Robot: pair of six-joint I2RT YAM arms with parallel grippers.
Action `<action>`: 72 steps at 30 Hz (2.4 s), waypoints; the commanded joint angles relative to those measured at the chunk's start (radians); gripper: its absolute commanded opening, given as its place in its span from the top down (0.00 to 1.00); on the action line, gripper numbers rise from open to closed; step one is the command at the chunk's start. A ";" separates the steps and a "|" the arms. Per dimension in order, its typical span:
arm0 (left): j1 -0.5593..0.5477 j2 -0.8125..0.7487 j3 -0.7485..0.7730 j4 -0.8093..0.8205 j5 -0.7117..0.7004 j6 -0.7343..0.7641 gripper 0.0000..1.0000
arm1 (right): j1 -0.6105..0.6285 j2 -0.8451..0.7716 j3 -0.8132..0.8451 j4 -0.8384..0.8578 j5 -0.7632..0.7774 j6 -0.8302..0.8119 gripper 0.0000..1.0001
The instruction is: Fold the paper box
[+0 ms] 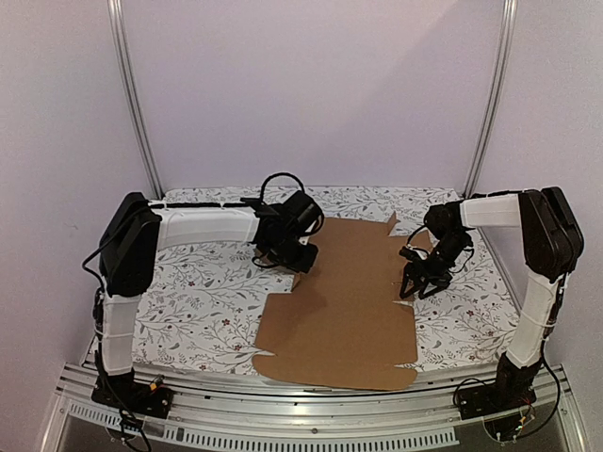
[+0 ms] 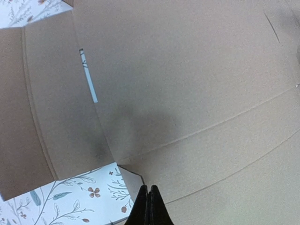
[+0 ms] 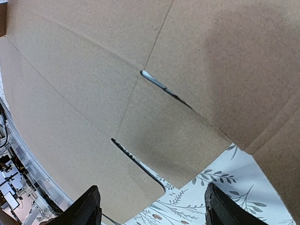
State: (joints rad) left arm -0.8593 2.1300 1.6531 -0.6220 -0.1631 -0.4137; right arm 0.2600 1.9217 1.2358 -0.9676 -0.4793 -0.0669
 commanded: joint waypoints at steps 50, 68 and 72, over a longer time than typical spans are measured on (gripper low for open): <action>-0.081 0.235 -0.107 0.049 0.142 -0.071 1.00 | 0.086 -0.016 0.075 0.005 -0.321 -0.063 0.29; -0.081 0.225 -0.166 0.089 0.155 -0.066 1.00 | 0.124 0.186 0.182 0.084 -0.315 0.006 0.30; -0.080 0.222 -0.172 0.093 0.155 -0.059 1.00 | 0.122 0.251 0.191 0.083 -0.253 0.025 0.30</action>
State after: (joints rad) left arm -0.9043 2.2292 1.5658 -0.3950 -0.0978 -0.4820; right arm 0.3794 2.0960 1.4139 -0.9165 -0.8085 -0.0700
